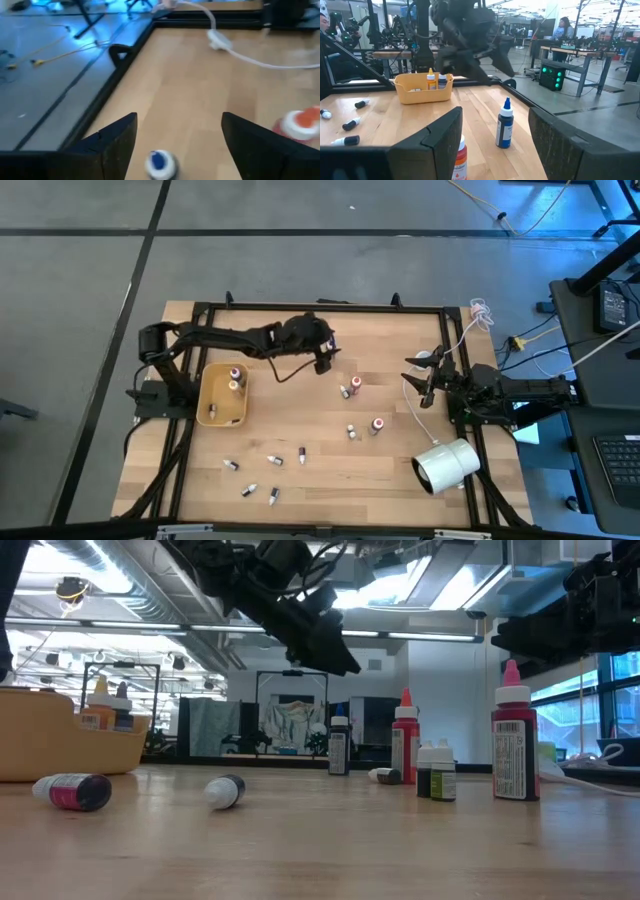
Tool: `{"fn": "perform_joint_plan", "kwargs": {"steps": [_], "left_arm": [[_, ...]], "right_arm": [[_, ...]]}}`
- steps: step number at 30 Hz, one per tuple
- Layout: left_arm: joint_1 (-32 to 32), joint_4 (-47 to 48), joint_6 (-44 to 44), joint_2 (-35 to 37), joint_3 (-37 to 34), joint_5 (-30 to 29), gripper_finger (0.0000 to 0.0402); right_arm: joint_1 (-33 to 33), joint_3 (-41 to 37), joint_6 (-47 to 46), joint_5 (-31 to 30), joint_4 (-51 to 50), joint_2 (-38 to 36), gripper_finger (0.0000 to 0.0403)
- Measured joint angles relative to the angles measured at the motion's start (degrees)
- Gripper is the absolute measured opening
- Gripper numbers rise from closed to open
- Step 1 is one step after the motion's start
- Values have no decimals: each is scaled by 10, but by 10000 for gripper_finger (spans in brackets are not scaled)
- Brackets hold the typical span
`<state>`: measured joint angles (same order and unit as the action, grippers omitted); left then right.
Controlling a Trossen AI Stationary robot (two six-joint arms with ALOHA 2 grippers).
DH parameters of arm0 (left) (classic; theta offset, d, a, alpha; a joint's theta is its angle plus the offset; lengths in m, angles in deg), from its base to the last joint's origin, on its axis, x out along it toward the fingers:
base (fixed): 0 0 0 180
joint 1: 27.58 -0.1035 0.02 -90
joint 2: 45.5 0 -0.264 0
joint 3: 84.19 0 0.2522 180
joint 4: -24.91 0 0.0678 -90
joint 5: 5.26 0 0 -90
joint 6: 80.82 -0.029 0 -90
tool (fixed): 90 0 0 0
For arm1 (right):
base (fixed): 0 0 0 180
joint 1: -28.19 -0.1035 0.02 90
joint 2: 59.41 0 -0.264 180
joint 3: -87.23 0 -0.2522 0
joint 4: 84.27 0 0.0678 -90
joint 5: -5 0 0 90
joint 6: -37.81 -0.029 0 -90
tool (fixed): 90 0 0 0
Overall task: Pick & Place food coloring
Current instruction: Put the large blue food coloring bottle into the yellow bin
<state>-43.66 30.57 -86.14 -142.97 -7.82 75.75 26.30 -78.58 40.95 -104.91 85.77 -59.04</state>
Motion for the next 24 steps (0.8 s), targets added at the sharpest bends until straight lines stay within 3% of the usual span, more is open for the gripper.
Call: {"fn": "perform_joint_plan", "kwargs": {"steps": [4, 9, 12, 17, 24], "left_arm": [[-12, 9, 40, 1, 3, -6, 285], [-25, 157, 98, 1, 61, -8, 282], [-26, 211, 76, -1, 89, 10, 282], [-24, 219, 46, -2, 127, 56, 281], [-28, 257, 10, -50, 166, 52, 281]], "right_arm": [[0, 0, 0, 0, 0, 0, 229], [0, 0, 1, 0, 0, 0, 229], [0, 0, 4, 0, 0, 0, 229], [0, 0, 4, 0, 0, 0, 229], [0, 0, 4, 0, 0, 0, 229]]}}
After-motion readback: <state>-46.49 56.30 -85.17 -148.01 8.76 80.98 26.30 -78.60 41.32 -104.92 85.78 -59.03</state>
